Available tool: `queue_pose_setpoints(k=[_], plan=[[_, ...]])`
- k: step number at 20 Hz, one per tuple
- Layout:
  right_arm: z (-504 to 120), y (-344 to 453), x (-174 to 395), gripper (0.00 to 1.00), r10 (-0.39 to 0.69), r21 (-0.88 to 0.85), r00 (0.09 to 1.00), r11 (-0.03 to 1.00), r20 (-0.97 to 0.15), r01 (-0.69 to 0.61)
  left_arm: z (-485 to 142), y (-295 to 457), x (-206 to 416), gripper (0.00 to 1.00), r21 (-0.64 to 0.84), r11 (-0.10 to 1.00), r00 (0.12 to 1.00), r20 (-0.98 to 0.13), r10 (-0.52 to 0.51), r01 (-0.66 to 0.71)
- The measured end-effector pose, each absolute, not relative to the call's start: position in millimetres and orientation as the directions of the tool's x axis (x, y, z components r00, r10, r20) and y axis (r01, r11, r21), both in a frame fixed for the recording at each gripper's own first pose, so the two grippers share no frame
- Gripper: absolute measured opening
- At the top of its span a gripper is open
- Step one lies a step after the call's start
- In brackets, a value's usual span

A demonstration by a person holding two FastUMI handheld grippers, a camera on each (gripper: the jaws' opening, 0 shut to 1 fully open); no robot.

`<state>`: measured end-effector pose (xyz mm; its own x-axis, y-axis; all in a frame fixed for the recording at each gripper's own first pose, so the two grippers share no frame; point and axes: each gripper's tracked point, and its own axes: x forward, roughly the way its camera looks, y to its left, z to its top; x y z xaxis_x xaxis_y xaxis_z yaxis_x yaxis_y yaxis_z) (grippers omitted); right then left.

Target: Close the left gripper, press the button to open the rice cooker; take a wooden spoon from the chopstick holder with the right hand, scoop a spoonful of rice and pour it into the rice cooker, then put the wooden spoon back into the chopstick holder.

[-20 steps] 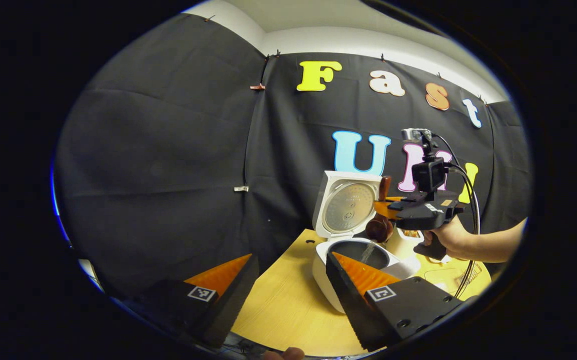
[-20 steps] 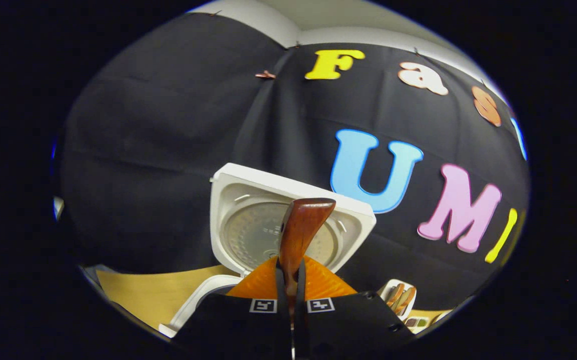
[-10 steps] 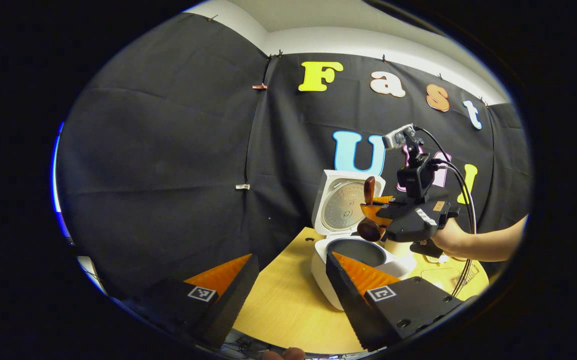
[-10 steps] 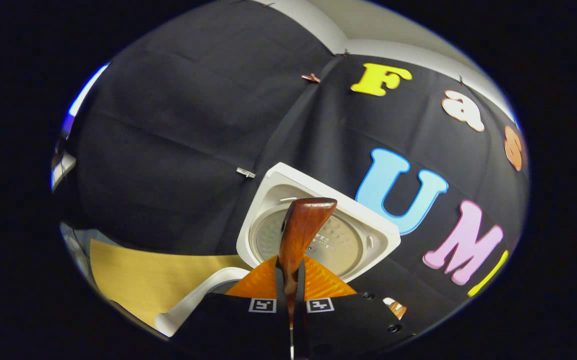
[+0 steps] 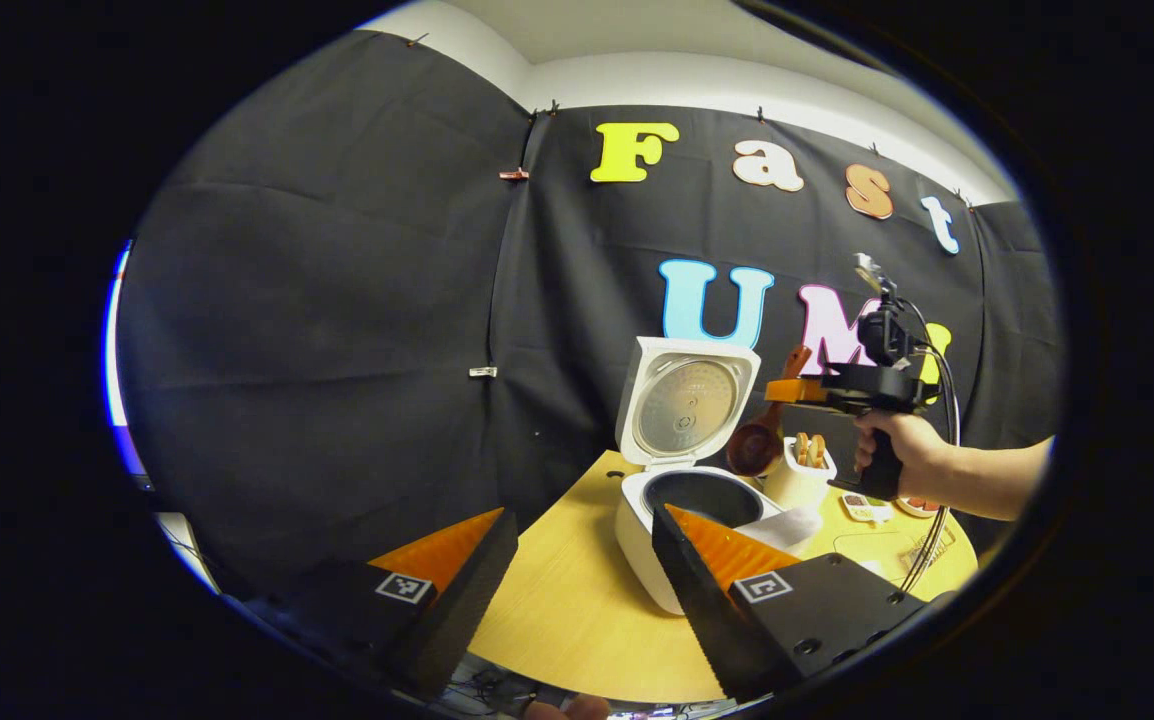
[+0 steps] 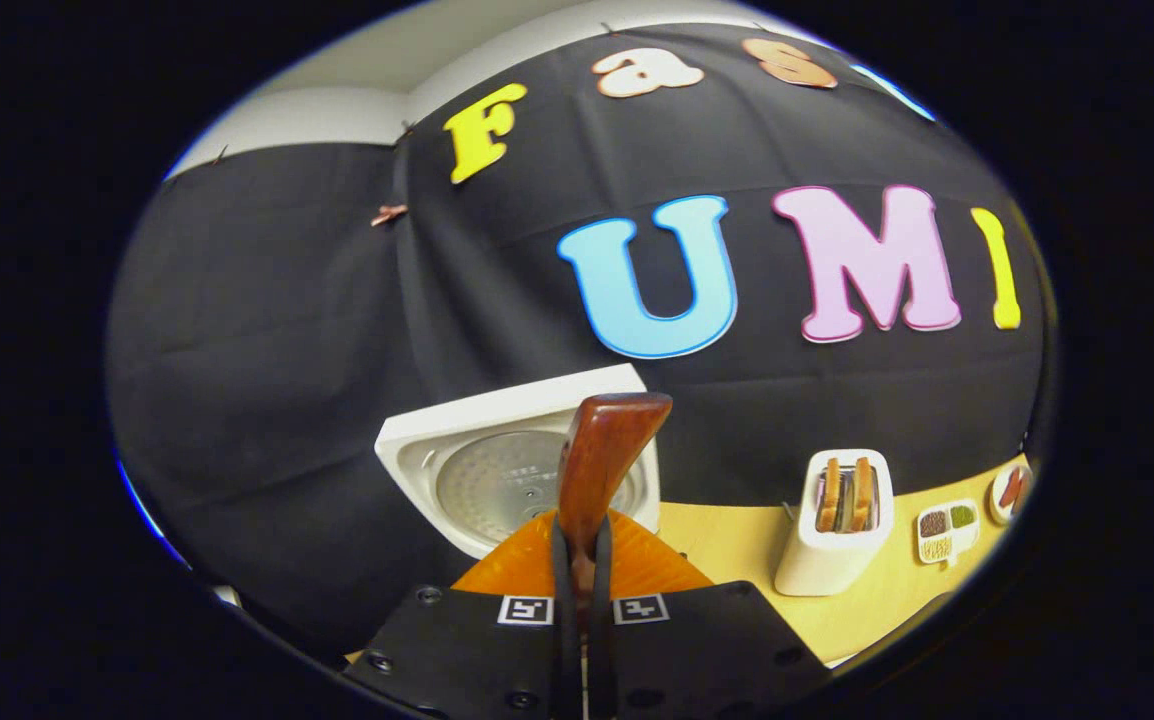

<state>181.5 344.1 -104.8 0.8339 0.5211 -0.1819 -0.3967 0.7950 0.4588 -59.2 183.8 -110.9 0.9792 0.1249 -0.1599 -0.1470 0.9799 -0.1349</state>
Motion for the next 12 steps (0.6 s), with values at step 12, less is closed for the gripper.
queue_pose_setpoints(k=[12], plan=[[-49, 125, 126, 0.07, 0.341, 0.578, 0.938, 0.78, -0.068, -0.242, -87, 146, -49, 0.94, -0.092, 0.992, 0.989, -0.132, 0.071, -0.084]])
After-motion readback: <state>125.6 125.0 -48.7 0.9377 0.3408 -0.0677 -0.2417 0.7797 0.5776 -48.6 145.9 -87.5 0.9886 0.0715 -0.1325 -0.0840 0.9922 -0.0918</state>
